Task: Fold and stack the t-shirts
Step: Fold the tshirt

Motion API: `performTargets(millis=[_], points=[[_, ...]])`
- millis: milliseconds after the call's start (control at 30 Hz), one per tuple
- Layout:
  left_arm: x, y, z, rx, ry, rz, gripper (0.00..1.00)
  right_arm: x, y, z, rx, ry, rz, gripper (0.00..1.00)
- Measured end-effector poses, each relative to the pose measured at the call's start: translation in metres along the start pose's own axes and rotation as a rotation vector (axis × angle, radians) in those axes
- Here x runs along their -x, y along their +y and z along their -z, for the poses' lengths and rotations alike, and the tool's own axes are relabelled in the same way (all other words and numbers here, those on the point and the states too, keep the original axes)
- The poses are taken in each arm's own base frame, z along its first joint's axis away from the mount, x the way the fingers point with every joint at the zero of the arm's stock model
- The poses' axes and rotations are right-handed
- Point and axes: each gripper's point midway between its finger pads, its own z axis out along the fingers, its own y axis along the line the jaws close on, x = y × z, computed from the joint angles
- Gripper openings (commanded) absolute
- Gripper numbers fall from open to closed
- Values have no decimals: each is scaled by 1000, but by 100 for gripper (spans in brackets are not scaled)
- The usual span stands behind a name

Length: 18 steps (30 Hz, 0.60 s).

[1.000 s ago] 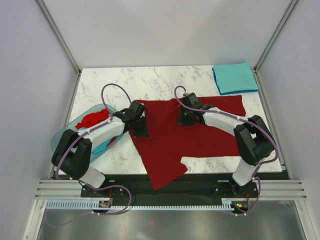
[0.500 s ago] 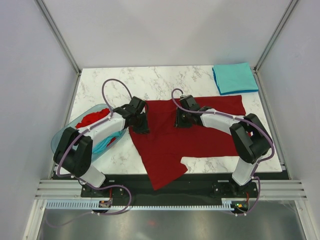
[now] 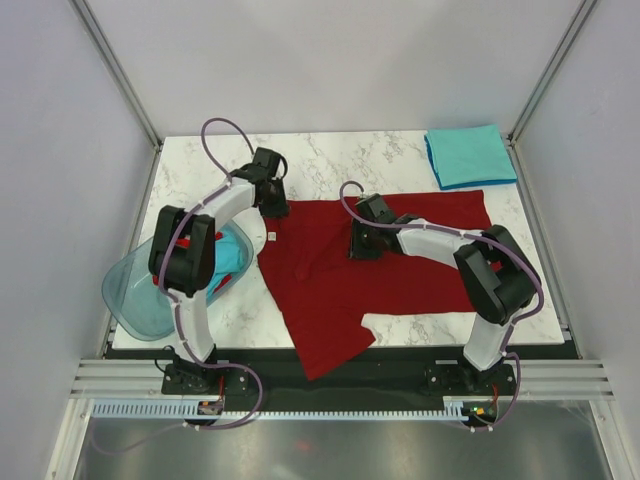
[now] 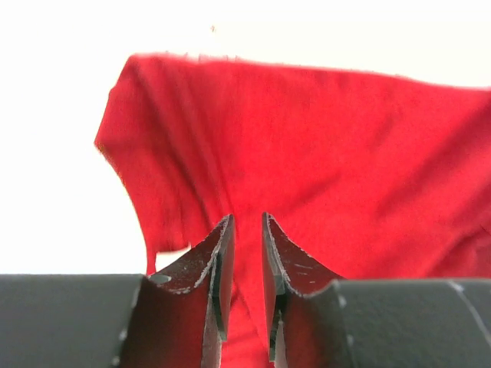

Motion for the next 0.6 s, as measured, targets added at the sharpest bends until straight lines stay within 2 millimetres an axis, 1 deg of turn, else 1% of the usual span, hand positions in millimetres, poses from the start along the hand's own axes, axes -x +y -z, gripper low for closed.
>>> performTargets(millis=[33, 100, 133, 200, 267, 367, 600], points=[[2, 0, -7, 3, 5, -7, 28, -1, 0, -1, -1, 3, 1, 33], [4, -1, -20, 8, 17, -27, 28, -3, 1, -1, -1, 6, 3, 21], [5, -2, -26, 10, 21, -35, 28, -3, 1, -1, -2, 7, 3, 10], [6, -1, -36, 21, 28, -50, 28, -3, 0, -1, -4, 8, 3, 1], [6, 2, -43, 35, 33, -58, 28, -5, -2, -1, -14, 18, 5, 0], [13, 4, -44, 45, 25, -61, 28, -7, -6, 1, -36, 30, 7, 0], [19, 10, -48, 60, 23, -74, 28, -10, -13, 5, -76, 53, 29, 0]])
